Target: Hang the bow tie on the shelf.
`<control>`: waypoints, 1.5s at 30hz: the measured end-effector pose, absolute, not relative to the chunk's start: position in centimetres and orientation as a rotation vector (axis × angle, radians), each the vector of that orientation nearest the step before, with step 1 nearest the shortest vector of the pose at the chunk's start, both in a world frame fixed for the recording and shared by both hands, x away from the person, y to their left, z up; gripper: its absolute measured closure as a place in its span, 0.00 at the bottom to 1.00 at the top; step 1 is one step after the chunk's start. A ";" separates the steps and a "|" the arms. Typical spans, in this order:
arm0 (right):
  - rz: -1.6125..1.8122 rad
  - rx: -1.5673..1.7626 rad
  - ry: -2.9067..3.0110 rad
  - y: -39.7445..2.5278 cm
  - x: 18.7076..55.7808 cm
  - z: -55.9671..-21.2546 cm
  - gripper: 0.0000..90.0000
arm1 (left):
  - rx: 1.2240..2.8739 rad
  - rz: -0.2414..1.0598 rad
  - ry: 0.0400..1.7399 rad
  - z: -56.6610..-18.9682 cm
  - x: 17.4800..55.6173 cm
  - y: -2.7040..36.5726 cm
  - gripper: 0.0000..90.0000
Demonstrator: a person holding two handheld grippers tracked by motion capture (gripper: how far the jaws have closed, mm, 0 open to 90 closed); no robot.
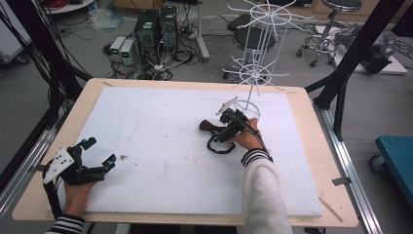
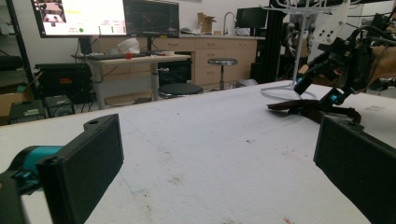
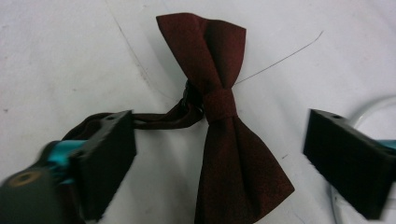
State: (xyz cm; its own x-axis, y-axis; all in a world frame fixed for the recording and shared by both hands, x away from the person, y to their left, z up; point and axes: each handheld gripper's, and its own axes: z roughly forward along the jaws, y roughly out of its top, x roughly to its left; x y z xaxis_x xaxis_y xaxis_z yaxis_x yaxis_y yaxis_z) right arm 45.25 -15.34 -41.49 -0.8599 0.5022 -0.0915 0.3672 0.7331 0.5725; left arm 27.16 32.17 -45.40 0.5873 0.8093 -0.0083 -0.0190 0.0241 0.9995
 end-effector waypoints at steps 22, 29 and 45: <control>0.721 0.663 2.702 -15.3 45.7 -42.1 0.80 | 1.411 0.738 0.728 -45.4 27.2 32.2 0.02; 0.705 0.643 2.714 -15.0 45.6 -42.0 0.87 | 1.413 0.739 0.727 -45.4 27.2 32.2 0.02; 0.750 0.570 2.678 -14.2 43.9 -40.1 0.87 | 1.414 0.740 0.723 -45.4 27.1 32.2 0.02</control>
State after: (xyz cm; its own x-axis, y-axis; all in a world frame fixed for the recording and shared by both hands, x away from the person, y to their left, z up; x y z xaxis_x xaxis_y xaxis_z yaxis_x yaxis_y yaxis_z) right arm 43.86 -14.23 -40.12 -0.8758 0.4488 -0.1777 0.2912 0.7848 0.5470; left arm 27.15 32.16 -45.41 0.5885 0.8085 -0.0031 -0.0226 0.0202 0.9995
